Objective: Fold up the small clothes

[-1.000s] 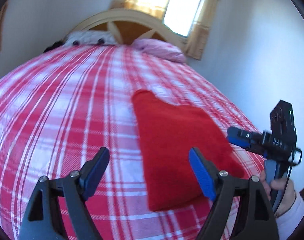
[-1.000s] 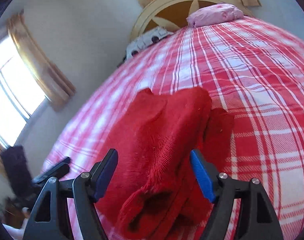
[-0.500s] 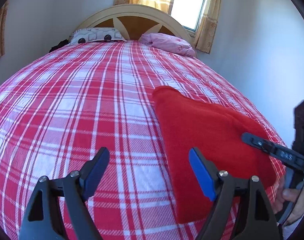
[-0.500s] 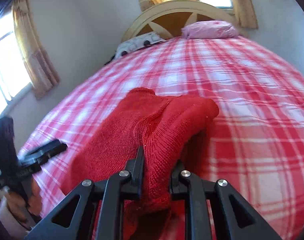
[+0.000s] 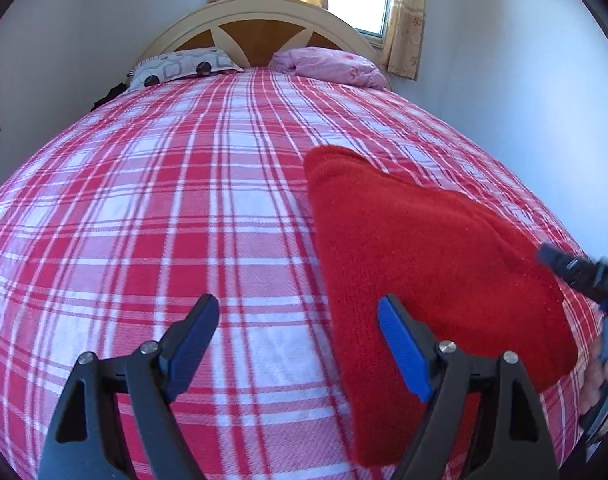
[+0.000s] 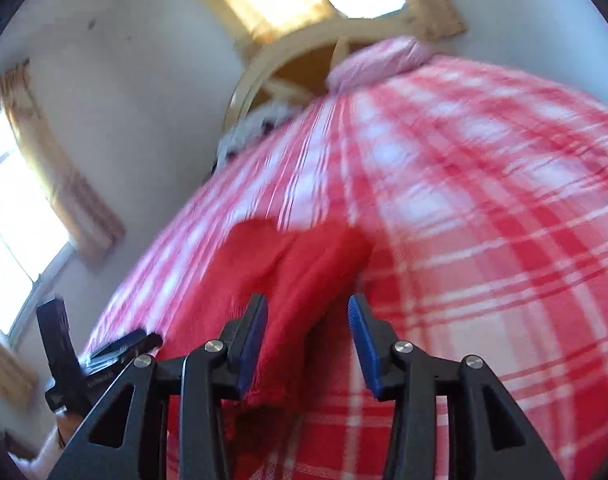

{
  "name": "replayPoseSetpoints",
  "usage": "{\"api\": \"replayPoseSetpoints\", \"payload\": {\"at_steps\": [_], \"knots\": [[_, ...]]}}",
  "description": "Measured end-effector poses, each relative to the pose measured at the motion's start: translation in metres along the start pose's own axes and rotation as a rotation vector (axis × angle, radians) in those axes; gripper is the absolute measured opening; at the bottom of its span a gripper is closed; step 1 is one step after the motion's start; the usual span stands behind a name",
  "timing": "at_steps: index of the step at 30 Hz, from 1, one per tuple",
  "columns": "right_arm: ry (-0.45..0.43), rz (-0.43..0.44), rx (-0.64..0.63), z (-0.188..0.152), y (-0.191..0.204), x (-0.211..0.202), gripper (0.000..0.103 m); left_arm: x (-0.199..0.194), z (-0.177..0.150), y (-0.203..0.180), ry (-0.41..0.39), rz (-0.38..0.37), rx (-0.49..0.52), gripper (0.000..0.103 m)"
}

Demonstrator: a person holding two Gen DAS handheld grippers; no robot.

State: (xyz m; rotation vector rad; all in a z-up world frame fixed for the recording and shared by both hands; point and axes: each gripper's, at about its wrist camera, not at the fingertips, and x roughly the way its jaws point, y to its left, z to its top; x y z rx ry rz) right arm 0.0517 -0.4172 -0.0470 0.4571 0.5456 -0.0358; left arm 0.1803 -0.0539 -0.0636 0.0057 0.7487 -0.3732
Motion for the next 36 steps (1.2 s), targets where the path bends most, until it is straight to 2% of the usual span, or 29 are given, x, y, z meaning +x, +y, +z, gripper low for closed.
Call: {"api": "replayPoseSetpoints", "payload": {"at_steps": [4,7,9,10,13,15,17,19,22,25,28,31,34,36], "knots": [[0.049,-0.060,-0.135,0.016,0.024,0.015,0.044,-0.006,0.016,-0.003,-0.035,-0.038,-0.016,0.084],[0.155,-0.091,-0.146,0.024,0.025,0.056,0.043,0.001,0.028,-0.024,-0.031,-0.058,0.019,0.084],[0.270,-0.084,-0.132,0.024,0.019,0.098,0.028,0.008,0.032,-0.039,-0.025,-0.044,0.046,0.084],[0.301,-0.083,-0.128,0.023,0.017,0.112,0.027,0.014,0.032,-0.044,-0.014,-0.027,0.055,0.084],[0.312,-0.085,-0.135,0.029,0.015,0.140,0.027,0.040,0.026,-0.050,0.056,0.028,0.050,0.084],[0.312,-0.085,-0.115,0.039,0.010,0.155,0.027,0.051,0.020,-0.046,0.077,0.043,0.020,0.088],[0.292,-0.102,-0.141,0.042,0.010,0.166,0.027,0.055,0.014,-0.039,0.058,0.058,-0.040,0.102],[0.267,-0.117,-0.157,0.041,0.012,0.172,0.027,0.057,0.010,-0.036,0.047,0.069,-0.064,0.103],[0.243,-0.106,-0.155,0.044,0.015,0.160,0.027,0.058,0.011,-0.036,0.059,0.056,-0.069,0.103],[0.121,-0.134,-0.165,0.048,0.023,0.116,0.027,0.048,0.013,-0.036,0.062,0.060,-0.025,0.103],[0.035,-0.058,-0.174,0.036,0.040,0.065,0.027,0.038,0.014,-0.035,0.062,0.061,-0.007,0.103],[0.049,-0.031,-0.211,0.013,0.056,0.042,0.029,0.032,0.010,-0.036,0.064,0.061,-0.003,0.103],[0.141,-0.099,-0.271,-0.018,0.066,0.054,0.032,0.030,0.005,-0.035,0.063,0.061,-0.018,0.103],[0.168,-0.126,-0.245,-0.037,0.059,0.064,0.032,0.029,0.003,-0.035,0.075,0.063,-0.024,0.103]]}}
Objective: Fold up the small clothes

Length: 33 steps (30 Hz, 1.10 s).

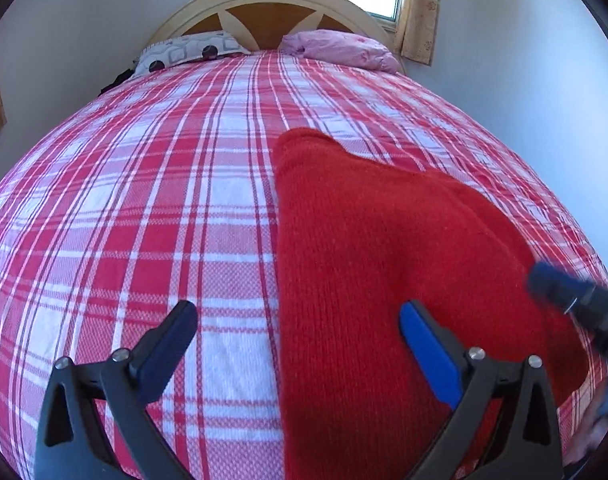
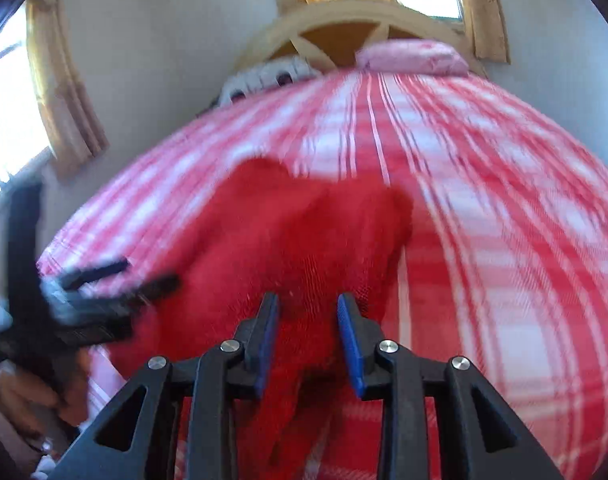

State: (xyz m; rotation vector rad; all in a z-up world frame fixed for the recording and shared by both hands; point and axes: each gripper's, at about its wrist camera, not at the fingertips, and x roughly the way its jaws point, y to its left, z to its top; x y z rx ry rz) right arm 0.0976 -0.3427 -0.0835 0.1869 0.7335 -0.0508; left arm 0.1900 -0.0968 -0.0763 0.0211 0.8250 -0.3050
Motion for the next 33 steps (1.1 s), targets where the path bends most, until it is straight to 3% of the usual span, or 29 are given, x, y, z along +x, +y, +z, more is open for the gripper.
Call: {"api": "replayPoseSetpoints", "payload": {"at_steps": [4,10,14,22,26,30,33], "knots": [[-0.041,0.032,0.123,-0.012,-0.018,-0.002,0.033,-0.005,-0.006,0.000,0.016,0.000,0.037,0.103],[-0.070,-0.034,0.104,-0.019,-0.007,-0.013,0.037,-0.015,-0.017,-0.002,0.025,0.012,0.044,0.103],[-0.081,-0.063,0.121,-0.035,-0.005,-0.031,0.050,-0.024,-0.029,-0.003,0.024,0.017,0.062,0.103],[-0.069,-0.059,0.149,-0.059,-0.002,-0.058,0.052,-0.032,-0.042,-0.006,0.048,0.003,0.081,0.103],[-0.083,-0.002,0.209,-0.054,-0.013,-0.070,0.056,-0.035,-0.045,0.004,0.093,-0.069,0.057,0.103],[-0.177,0.192,0.407,-0.046,-0.044,-0.080,0.073,-0.045,-0.039,0.010,0.086,-0.115,0.043,0.103],[-0.156,0.170,0.455,-0.031,-0.053,-0.072,0.073,-0.046,-0.027,0.014,0.056,-0.153,0.018,0.103]]}}
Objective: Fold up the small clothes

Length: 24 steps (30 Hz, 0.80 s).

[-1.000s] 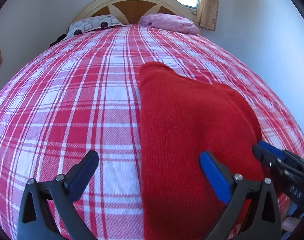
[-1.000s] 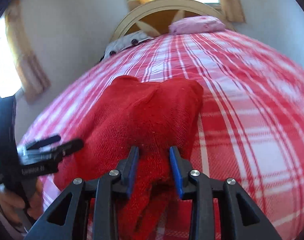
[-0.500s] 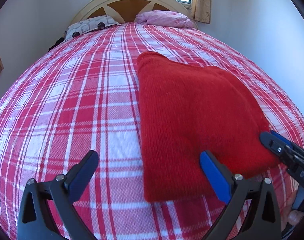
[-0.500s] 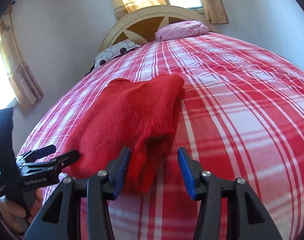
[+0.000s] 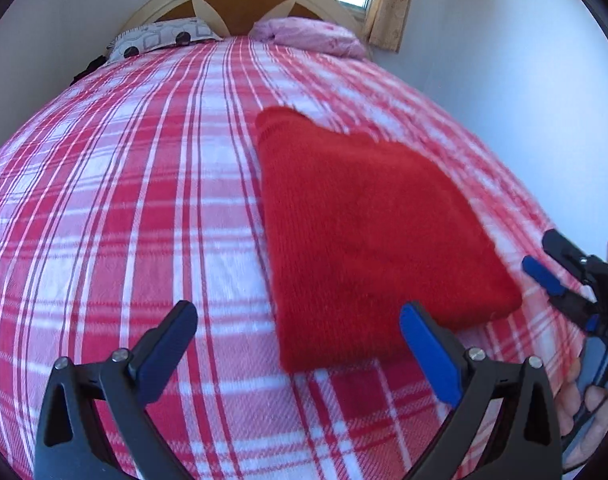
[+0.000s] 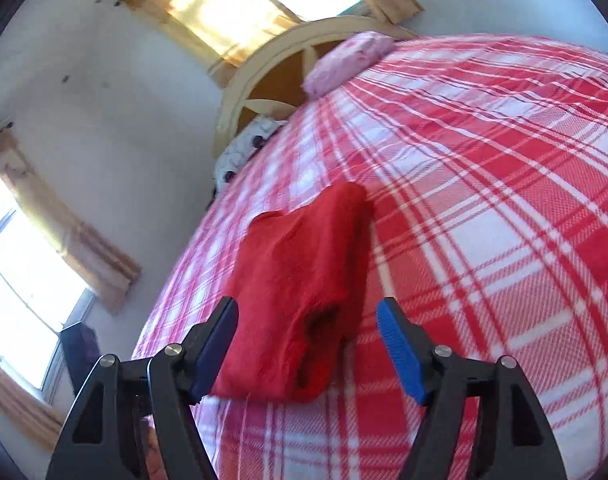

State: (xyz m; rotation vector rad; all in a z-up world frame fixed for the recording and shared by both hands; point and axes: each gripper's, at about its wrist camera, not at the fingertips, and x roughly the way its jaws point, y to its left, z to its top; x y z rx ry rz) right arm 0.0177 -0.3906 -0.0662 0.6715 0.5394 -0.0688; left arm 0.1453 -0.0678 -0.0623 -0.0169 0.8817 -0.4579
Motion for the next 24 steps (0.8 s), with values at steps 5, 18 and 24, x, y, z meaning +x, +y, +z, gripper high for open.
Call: {"api": "replayPoseSetpoints", "payload": {"at_steps": [5,18,24], "knots": [[0.039,-0.060,-0.124,0.022,0.014,0.033,0.073,0.017,0.032,0.005,-0.002,-0.037,-0.063,0.103],[0.132,-0.119,-0.120,0.026,-0.003,0.112,0.073,0.091,0.062,0.005,0.115,-0.067,-0.124,0.097],[0.142,-0.090,-0.108,0.025,-0.007,0.114,0.073,0.098,0.059,0.003,0.101,-0.086,-0.118,0.102]]}}
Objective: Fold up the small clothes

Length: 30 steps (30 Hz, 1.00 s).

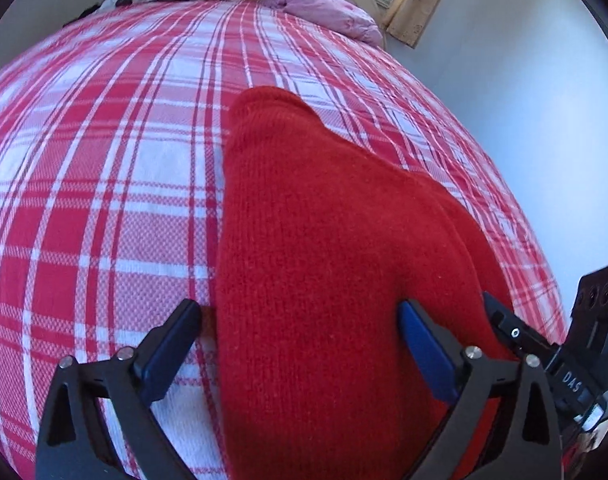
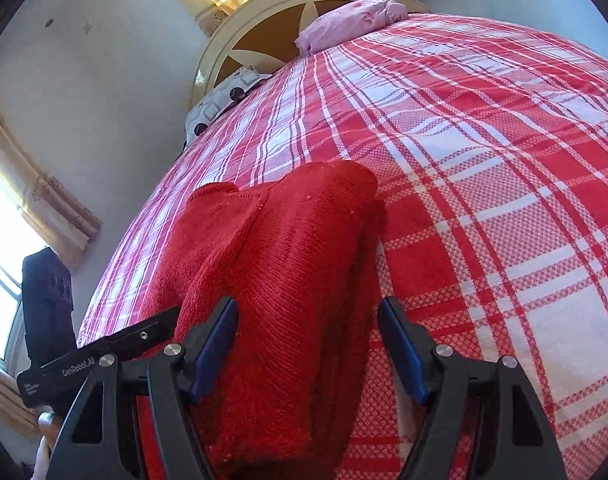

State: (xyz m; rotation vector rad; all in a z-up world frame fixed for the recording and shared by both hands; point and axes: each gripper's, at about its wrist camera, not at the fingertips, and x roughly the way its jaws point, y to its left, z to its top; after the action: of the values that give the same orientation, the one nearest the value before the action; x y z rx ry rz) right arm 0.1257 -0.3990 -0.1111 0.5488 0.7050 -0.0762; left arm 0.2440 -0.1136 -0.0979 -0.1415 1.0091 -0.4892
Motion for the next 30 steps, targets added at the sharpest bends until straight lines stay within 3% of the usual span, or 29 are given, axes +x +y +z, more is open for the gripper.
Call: {"api": "replayPoseSetpoints", "payload": {"at_steps": [3,9,17,20,22,24,30], "knots": [[-0.024,0.027,0.010,-0.002,-0.002,-0.004,0.073,0.000,-0.001,-0.001,-0.010,0.000,0.013,0.102],[0.016,0.038,-0.046,-0.003,0.009,0.004,0.073,0.001,-0.001,-0.003,-0.010,0.002,0.040,0.100],[0.040,0.034,-0.050,-0.002,0.010,0.009,0.073,0.006,0.002,-0.004,-0.009,-0.039,0.051,0.091],[-0.019,0.038,0.000,-0.003,0.003,0.001,0.073,0.007,0.003,-0.001,-0.003,-0.062,0.031,0.091],[-0.090,-0.023,0.039,-0.005,-0.002,-0.012,0.073,0.007,0.002,0.001,-0.005,-0.080,0.022,0.091],[-0.129,-0.019,0.086,-0.006,-0.010,-0.021,0.073,0.006,0.001,0.003,-0.015,-0.093,0.022,0.091],[-0.041,0.036,0.084,0.004,-0.011,-0.006,0.073,0.006,0.000,0.006,-0.013,-0.115,0.022,0.092]]}}
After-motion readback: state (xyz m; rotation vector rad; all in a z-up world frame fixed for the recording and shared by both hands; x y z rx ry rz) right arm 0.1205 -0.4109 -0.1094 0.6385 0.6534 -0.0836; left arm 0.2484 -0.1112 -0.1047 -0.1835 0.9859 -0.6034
